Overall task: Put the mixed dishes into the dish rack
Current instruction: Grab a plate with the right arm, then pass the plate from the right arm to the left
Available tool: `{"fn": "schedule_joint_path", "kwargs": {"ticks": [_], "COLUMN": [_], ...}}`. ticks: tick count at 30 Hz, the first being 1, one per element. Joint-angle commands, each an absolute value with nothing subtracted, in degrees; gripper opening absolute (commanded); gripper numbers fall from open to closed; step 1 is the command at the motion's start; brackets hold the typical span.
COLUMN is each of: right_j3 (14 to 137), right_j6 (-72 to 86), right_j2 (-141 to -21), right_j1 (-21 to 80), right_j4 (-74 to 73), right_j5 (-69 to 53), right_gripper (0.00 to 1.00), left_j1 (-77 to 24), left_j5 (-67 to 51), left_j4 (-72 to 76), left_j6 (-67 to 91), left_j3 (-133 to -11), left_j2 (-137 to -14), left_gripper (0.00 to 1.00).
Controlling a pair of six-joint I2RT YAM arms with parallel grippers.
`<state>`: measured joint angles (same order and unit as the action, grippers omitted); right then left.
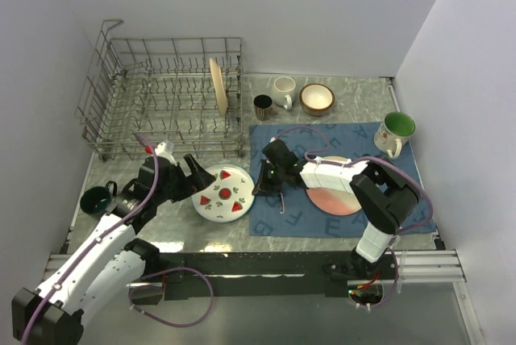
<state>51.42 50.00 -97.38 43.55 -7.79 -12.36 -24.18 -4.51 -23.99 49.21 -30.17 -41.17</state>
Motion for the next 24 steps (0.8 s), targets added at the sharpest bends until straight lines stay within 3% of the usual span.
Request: {"fn": "schedule_joint_path", "kwargs": {"ticks": [1, 6, 12, 18, 24], "right_j3": [54.57, 58.18, 64.86, 69.87, 71.37], "right_j6": [49.4, 48.25, 48.08, 48.87, 49.83], "right_j2": [-94.14, -91.15, -88.6, -88.42, -88.24], "right_j1": [44.91, 46.4, 47.72, 48.6, 48.69], "right_j4": [-9.22, -14.93, -22.76, -26.72, -28.04], "right_j5": [-10.55, -6.16, -1.24, -0.88, -1.93], "right_gripper": [0.0, 0.0, 0.0, 0.0, 0.0], "left_j1": [-26.97, -31.1, -44.08, -58.42, -65.99], "left_j5": [-6.07, -5.98, -0.18, 18.08, 33.74], "left_j4": [-19.78, -17.84, -17.58, -18.2, -13.91], "left_j6": [48.34, 46.94, 46.67, 47.55, 47.91], "left_j3": [-29.88, -31.02, -34.18, -38.66, -39.99], "left_j2": [-42.45, -44.91, -51.4, -57.2, -62.39], "left_gripper": [0.99, 0.98, 0.94, 0.93, 0.93]}}
